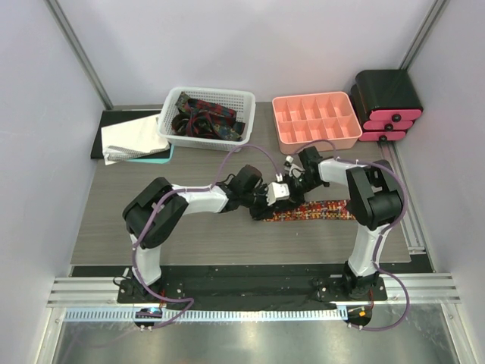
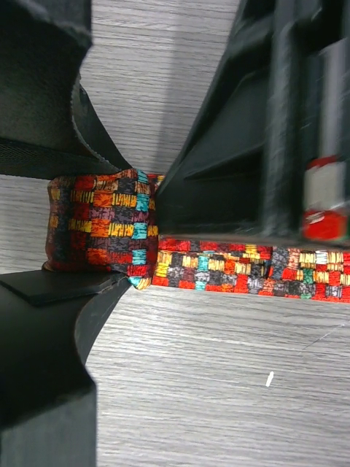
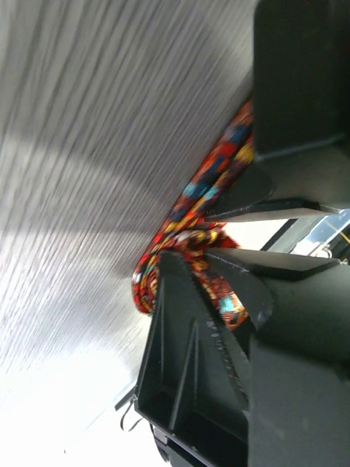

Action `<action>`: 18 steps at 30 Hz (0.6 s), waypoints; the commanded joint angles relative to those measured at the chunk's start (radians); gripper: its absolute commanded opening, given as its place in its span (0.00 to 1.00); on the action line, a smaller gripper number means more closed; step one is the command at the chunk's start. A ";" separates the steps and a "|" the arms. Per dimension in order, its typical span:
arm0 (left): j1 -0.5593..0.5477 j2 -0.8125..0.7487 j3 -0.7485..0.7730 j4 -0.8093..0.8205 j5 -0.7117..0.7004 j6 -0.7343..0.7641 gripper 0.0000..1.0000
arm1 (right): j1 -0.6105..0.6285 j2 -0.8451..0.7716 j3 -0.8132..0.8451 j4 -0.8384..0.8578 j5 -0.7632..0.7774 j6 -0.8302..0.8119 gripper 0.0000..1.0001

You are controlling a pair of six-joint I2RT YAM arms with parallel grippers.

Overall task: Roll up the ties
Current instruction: Roll the tie at the center of the board.

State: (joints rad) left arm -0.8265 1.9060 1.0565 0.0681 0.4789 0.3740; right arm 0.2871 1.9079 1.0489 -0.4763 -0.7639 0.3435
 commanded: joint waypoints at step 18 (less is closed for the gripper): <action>-0.006 0.136 0.017 -0.260 -0.123 0.062 0.17 | -0.049 -0.124 -0.043 0.044 -0.095 0.017 0.48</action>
State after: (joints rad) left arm -0.8349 1.9438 1.1183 0.0097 0.4568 0.3824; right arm 0.2127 1.7885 1.0245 -0.5274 -0.8246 0.3115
